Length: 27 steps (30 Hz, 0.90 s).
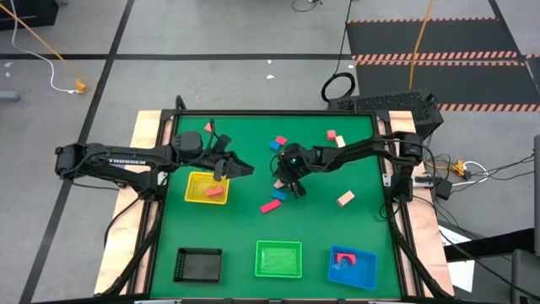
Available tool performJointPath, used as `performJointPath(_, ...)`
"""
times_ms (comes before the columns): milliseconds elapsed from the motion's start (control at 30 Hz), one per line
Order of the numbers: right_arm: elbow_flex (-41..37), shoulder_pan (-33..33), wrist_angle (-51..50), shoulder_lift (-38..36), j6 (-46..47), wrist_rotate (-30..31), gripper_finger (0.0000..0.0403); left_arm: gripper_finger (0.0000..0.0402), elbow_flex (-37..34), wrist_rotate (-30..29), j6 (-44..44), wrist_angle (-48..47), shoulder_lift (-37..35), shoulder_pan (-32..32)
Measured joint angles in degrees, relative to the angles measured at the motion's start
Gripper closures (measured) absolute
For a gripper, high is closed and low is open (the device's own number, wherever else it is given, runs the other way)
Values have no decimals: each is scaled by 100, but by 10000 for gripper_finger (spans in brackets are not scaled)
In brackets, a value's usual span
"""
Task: Sort & place blocks by color
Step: Put the small white rectangular block into the black bin
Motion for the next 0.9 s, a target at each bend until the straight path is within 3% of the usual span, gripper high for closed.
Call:
performJointPath(233,25,-9,-271,107,86,-60,163,206,0,180,53,-4,0,0)
performJointPath(567,-9,-28,-366,-92,1702,-123,163,206,0,290,262,-9,0,0)
performJointPath(900,-22,-184,-676,-468,1122,-237,163,206,4,415,369,-10,0,7)
